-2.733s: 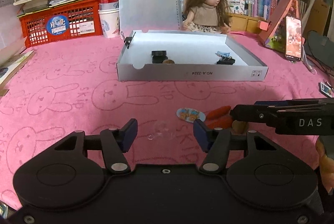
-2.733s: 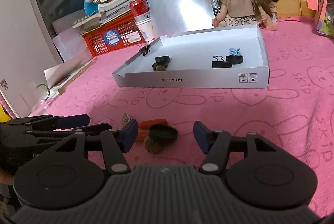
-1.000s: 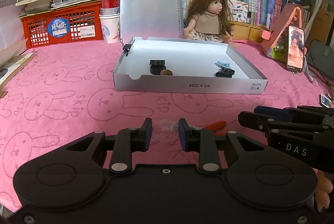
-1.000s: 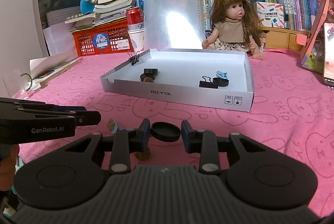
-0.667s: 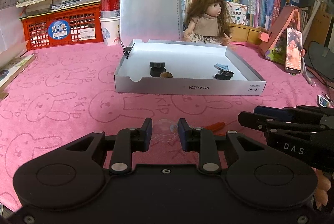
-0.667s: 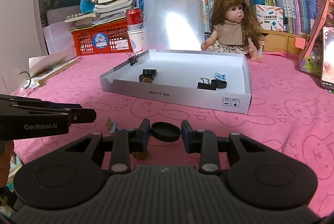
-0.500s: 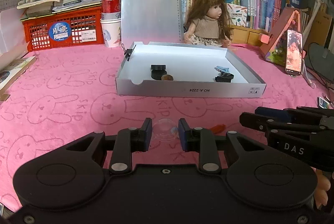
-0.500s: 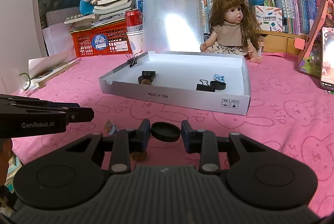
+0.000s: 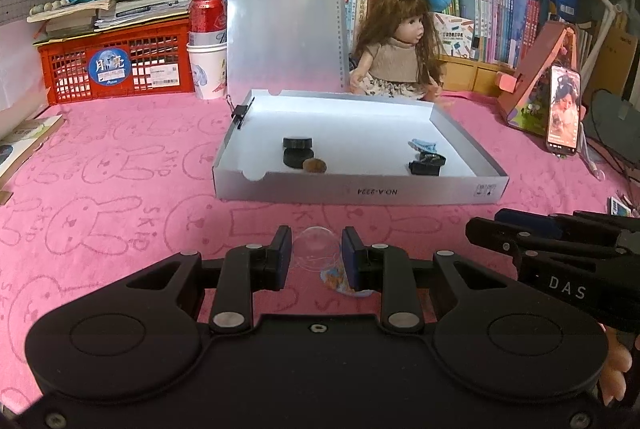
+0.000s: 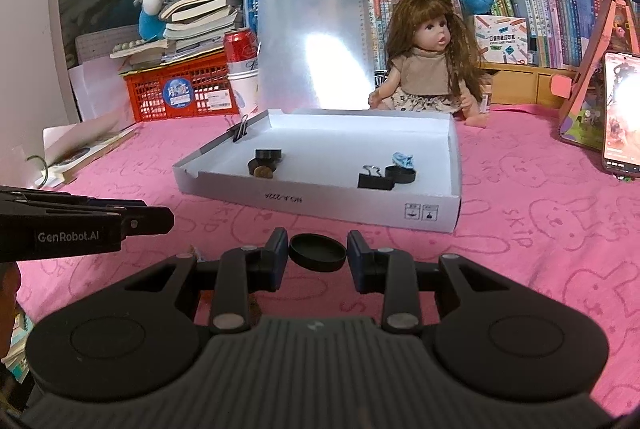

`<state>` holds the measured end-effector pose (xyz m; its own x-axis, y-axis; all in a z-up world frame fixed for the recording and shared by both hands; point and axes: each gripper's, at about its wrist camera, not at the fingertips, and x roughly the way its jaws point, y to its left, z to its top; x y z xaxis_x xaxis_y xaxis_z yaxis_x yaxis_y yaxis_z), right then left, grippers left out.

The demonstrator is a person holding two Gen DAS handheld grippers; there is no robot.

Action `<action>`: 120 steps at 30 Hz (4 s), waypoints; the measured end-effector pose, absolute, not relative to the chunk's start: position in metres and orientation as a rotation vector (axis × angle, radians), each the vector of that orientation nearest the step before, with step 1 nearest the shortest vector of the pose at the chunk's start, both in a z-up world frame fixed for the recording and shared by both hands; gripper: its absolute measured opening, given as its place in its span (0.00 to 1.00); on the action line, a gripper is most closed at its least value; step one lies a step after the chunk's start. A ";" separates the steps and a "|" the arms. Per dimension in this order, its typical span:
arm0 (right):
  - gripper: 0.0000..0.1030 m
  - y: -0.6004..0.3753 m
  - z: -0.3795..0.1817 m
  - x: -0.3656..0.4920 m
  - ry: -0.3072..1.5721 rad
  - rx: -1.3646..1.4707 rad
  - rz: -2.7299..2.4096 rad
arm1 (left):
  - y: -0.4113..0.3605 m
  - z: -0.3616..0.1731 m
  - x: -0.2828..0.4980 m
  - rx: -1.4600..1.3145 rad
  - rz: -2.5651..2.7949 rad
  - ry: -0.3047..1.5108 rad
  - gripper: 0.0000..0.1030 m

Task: Organize rigid objects
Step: 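Carry the clear ball and black cap into the white box and open both tools, then withdraw both open tools from the box toward the remaining objects on the cloth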

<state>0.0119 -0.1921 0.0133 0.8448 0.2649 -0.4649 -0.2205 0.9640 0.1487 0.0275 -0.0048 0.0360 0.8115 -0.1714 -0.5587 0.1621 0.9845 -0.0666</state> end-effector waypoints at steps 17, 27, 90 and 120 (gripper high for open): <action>0.36 -0.214 0.030 0.042 0.478 0.137 0.185 | -0.016 0.062 0.070 -0.039 -0.170 0.576 0.25; 0.36 -0.222 0.040 0.072 0.498 0.159 0.169 | -0.019 0.064 0.111 -0.072 -0.173 0.625 0.25; 0.57 -0.224 0.011 0.154 0.721 0.185 0.139 | -0.038 0.027 0.185 -0.001 -0.099 0.690 0.44; 0.87 -0.209 0.037 0.073 0.555 0.064 0.236 | -0.021 0.045 0.088 0.009 -0.206 0.604 0.76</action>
